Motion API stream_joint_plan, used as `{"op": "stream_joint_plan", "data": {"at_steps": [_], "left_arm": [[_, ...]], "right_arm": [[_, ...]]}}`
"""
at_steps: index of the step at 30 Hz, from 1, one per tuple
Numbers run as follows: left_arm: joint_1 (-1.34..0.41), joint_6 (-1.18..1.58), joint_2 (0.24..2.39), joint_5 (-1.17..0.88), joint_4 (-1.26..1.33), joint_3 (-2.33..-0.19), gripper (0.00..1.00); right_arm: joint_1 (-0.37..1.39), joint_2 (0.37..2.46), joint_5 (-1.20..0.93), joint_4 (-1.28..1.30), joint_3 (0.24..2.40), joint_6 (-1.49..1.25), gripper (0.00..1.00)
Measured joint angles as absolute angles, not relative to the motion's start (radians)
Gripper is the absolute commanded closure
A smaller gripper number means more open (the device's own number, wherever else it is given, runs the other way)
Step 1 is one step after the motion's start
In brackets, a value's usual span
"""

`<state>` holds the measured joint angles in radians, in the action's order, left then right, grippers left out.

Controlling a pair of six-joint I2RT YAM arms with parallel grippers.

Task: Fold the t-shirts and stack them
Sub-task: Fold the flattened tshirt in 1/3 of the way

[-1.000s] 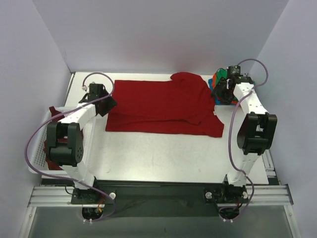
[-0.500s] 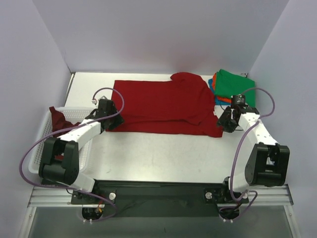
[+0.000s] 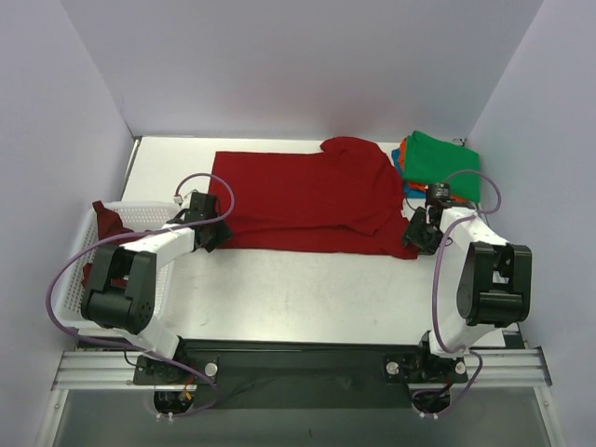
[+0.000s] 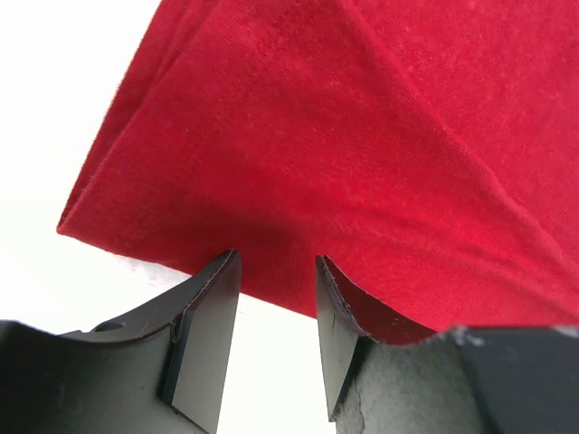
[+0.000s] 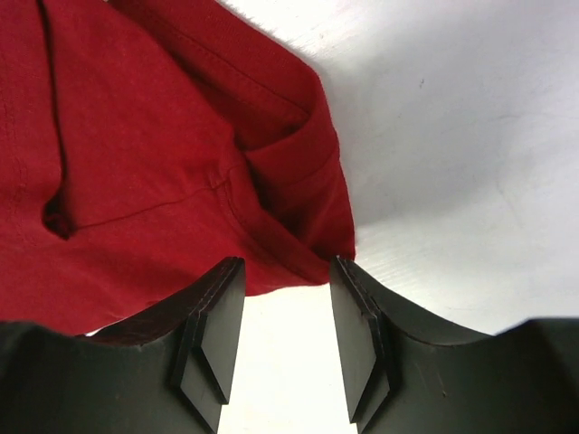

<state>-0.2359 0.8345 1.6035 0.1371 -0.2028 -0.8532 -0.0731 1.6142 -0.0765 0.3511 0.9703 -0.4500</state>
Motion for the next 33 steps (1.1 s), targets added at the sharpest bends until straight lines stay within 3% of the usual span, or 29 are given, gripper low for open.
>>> {"op": "stream_joint_plan", "data": {"at_steps": [4, 6, 8, 12, 16, 28, 31, 32, 33], "left_arm": [[-0.236, 0.839, 1.605, 0.15, -0.201, -0.858, 0.51], [-0.236, 0.844, 1.605, 0.154, -0.202, -0.868, 0.52], [-0.236, 0.85, 1.614, 0.162, -0.202, -0.888, 0.52], [-0.236, 0.859, 1.659, 0.176, -0.2, -0.934, 0.55], [-0.236, 0.865, 1.699, 0.19, -0.209, -0.94, 0.55], [-0.236, 0.874, 1.721, 0.216, -0.231, -0.965, 0.54], [-0.236, 0.866, 1.721, 0.212, -0.229, -0.965, 0.5], [-0.236, 0.859, 1.72, 0.204, -0.225, -0.965, 0.48], [-0.236, 0.855, 1.72, 0.199, -0.221, -0.965, 0.43]], "right_arm": [[-0.073, 1.616, -0.072, 0.347, 0.97, -0.443, 0.6], [-0.073, 1.618, -0.072, 0.343, 0.97, -0.442, 0.7], [-0.073, 1.62, -0.073, 0.339, 0.97, -0.441, 0.74], [-0.073, 1.621, -0.075, 0.339, 0.97, -0.439, 0.94], [-0.081, 1.621, -0.078, 0.34, 0.971, -0.44, 1.0], [-0.096, 1.606, -0.002, 0.42, 1.05, -0.432, 0.99], [-0.091, 1.606, 0.014, 0.429, 1.062, -0.428, 0.82], [-0.09, 1.606, 0.016, 0.433, 1.062, -0.426, 0.66], [-0.09, 1.606, 0.022, 0.436, 1.062, -0.431, 0.6]]}}
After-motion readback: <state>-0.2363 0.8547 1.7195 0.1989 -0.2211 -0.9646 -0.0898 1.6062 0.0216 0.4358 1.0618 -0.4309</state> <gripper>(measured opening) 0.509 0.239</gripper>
